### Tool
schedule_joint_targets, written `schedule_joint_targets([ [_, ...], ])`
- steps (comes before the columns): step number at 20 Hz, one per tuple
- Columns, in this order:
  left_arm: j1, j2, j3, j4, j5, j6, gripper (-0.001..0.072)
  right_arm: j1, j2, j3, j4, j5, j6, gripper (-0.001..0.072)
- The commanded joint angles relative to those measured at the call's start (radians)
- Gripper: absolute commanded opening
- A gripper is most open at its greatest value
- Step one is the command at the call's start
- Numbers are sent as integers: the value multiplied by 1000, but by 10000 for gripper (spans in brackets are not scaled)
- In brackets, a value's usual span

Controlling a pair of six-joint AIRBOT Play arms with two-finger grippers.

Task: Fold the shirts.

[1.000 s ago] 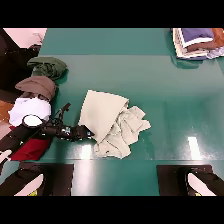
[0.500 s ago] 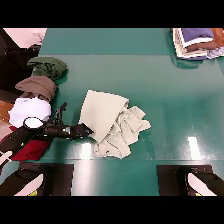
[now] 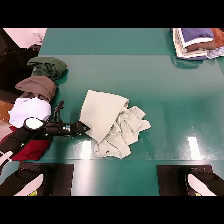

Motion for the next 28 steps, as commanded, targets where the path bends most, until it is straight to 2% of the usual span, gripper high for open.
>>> schedule_joint_targets([
  [1, 0, 0, 12, -66, 40, 0, 25, 3, 0, 1, -1, 7, 0, 15],
  [4, 0, 12, 141, -56, -164, 51, 22, 3, 0, 1, -39, 76, 0, 15],
  [7, 30, 14, 386, -47, -346, 74, 22, 3, -1, 0, -123, 196, 35, 15],
  [9, 66, 14, 563, -3, -377, 73, 22, 3, 2, -30, -167, 248, 50, 16],
  [12, 110, 14, 721, 96, -357, 72, 22, 1, 25, -226, -158, 248, 51, 19],
  [13, 123, 14, 744, 133, -350, 71, 22, 1, 29, -321, -151, 245, 51, 125],
  [14, 133, 14, 750, 164, -337, 64, 22, 1, 27, -413, -136, 233, 51, 386],
  [15, 142, 14, 750, 191, -332, 61, 22, 1, 23, -522, -112, 190, 50, 528],
  [18, 145, 14, 750, 290, -331, 11, 22, 2, -33, -794, 25, 2, 13, 523],
  [21, 145, 14, 750, 315, -331, 11, 22, 2, -146, -929, 136, -153, -71, 517],
  [24, 145, 14, 750, 315, -320, 9, 22, 5, -277, -940, 239, -241, -145, 505],
  [28, 145, 14, 750, 315, -312, 0, 22, 69, -437, -858, 261, -238, -177, 503],
])
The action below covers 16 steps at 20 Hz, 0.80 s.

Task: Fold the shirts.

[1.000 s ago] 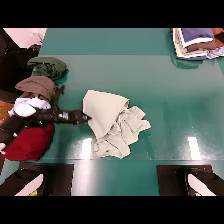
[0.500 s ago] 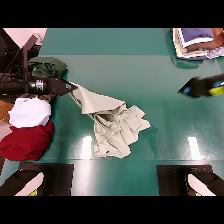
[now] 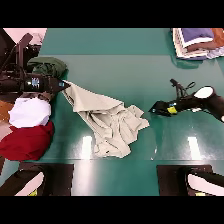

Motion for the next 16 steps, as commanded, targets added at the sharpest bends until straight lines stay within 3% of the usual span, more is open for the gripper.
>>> schedule_joint_targets([
  [1, 1, 0, 1, 11, 7, -17, 22, 63, -139, 56, 48, -25, -47, 503],
  [3, 1, 0, 1, 11, 6, -18, 22, 111, -191, 113, 46, -23, -47, 500],
  [5, 1, 0, 1, 11, 6, -17, 22, 146, -228, 159, 45, -10, -47, 427],
  [7, 1, 0, 1, 11, 6, -18, 22, 167, -253, 192, 38, -1, -47, 404],
  [9, 1, 0, 1, 11, 4, -18, 23, 181, -263, 214, 37, 2, -47, 28],
  [12, 2, 0, 4, 10, 12, -42, 23, 167, -233, 254, -11, -2, -43, 13],
  [16, 85, 0, 182, -17, 20, -73, 22, 46, -42, 473, -220, 66, 41, 12],
])
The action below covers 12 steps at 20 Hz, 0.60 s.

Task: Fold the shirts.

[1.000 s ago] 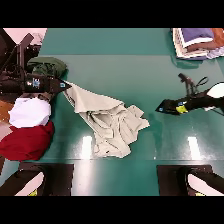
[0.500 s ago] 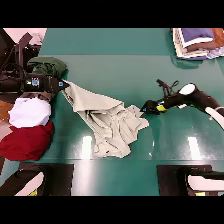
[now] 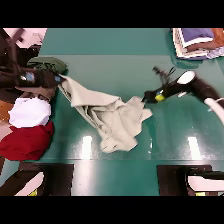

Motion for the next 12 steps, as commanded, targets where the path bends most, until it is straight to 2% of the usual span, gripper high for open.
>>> schedule_joint_targets([
  [1, 70, 1, 170, -24, 0, -21, 22, -106, 155, 200, -159, 46, 69, 13],
  [6, 96, 1, 493, -75, -8, -20, 22, -288, 373, 531, -159, 32, 72, 12],
  [12, 96, 1, 756, -121, -5, -25, 22, -417, 528, 788, -161, 20, 71, 12],
])
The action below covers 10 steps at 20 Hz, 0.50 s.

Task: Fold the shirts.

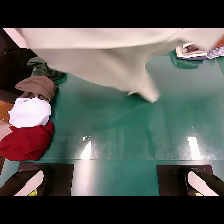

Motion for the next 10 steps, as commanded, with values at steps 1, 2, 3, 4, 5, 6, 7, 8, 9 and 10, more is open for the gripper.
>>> schedule_joint_targets([
  [1, 2, 0, 174, -43, 12, -6, 22, -87, 76, 168, -8, -10, 2, 12],
  [2, 3, 0, 225, -52, 21, -6, 22, -114, 82, 210, -7, -16, 2, 12],
  [3, 3, 0, 273, -60, 27, -6, 22, -139, 85, 244, -7, -21, 2, 12],
  [4, 2, 0, 312, -67, 30, -6, 22, -163, 85, 272, -5, -26, 3, 12],
  [5, 2, 11, 332, -71, 30, -6, 22, -180, 85, 287, -5, -30, 3, 12],
  [6, 2, 21, 330, -71, 27, -6, 22, -190, 86, 288, -5, -45, 3, 12],
  [7, 2, 31, 324, -70, 19, -6, 22, -191, 86, 275, -5, -67, 3, 12],
  [8, 3, 31, 318, -70, 10, -6, 22, -191, 86, 247, -4, -94, 3, 12],
  [9, 2, 31, 297, -55, 3, -6, 22, -191, 84, 208, 5, -119, 3, 12],
  [10, 2, 31, 251, -33, 2, -6, 22, -184, 74, 173, 11, -132, 3, 11],
])
